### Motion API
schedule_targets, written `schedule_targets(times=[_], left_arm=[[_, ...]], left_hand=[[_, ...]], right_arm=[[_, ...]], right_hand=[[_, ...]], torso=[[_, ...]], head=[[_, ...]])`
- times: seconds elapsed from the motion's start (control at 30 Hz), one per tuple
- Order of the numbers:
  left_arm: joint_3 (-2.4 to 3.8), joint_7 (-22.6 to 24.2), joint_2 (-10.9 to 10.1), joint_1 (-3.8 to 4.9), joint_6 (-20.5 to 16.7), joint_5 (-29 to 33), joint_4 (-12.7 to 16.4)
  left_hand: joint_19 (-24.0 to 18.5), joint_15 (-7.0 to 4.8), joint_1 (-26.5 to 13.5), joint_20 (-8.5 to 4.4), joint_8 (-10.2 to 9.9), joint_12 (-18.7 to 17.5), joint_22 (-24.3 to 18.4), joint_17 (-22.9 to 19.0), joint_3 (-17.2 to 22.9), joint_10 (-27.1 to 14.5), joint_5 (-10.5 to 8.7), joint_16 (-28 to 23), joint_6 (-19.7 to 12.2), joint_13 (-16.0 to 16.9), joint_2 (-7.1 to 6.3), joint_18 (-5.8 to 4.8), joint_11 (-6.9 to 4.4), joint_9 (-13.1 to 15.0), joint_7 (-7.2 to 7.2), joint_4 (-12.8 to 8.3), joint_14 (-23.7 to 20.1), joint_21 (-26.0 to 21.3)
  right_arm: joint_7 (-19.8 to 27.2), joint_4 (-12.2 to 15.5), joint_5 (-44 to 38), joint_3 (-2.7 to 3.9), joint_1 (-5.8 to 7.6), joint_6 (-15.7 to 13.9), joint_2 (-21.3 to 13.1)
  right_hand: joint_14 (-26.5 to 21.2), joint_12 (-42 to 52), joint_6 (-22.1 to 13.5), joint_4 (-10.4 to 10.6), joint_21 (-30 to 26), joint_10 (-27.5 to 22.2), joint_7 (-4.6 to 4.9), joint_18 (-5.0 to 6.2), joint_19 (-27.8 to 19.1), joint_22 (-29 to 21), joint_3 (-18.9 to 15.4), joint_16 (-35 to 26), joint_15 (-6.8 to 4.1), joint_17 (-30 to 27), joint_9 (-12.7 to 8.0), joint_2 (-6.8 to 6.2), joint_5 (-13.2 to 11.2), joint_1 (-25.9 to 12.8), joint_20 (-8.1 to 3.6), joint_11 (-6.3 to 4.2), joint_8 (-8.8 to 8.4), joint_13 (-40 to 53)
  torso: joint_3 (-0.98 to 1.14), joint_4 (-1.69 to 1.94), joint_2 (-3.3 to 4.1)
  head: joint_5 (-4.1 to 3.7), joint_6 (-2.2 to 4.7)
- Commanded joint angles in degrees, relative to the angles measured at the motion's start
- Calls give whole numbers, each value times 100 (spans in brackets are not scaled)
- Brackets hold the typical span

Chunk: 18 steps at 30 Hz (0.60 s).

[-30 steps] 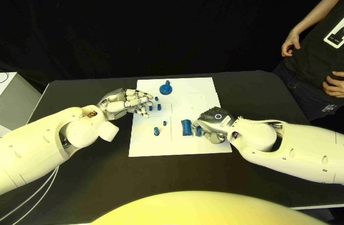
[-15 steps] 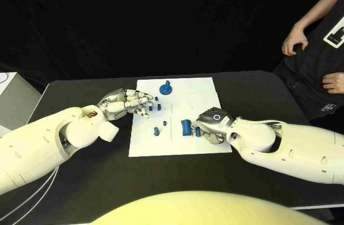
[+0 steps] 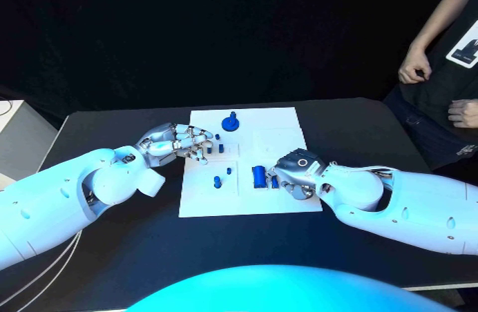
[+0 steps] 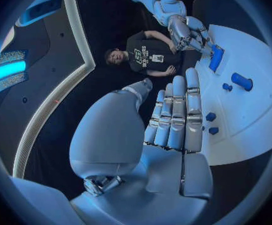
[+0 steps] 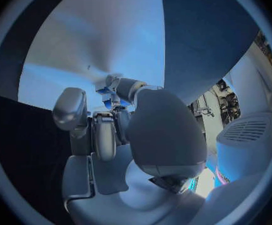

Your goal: Assemble the parts on the task board

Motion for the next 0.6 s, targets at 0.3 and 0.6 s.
schedule_targets(times=[0.3, 0.6], left_arm=[[2, 6, 4, -4, 121, -10, 7], [2, -1, 8, -5, 136, -16, 3]], left_hand=[[-46, 10, -12, 10, -22, 38, 5, 5, -3, -51, 1, 23, -22, 5, 42, -12, 6, 5, -2, 31, -45, 28], [-46, 10, -12, 10, -22, 38, 5, 5, -3, -51, 1, 23, -22, 5, 42, -12, 6, 5, -2, 31, -45, 28]], right_arm=[[-116, 40, -110, -3, -3, -67, -24], [-88, 176, 80, -2, -2, -1062, -161]], right_hand=[[449, -74, -204, -85, -121, -84, 11, 50, 37, 743, -20, -68, -33, 1086, -78, -113, -10, -15, -42, -2, -112, 461], [428, -95, -250, -113, -208, -95, 54, 60, 18, 724, 22, -121, -17, 1032, -108, -110, -99, -23, -39, 18, -130, 426]], torso=[[-1, 3, 0], [1, 1, 0]], head=[[-4, 0], [-17, 0]])
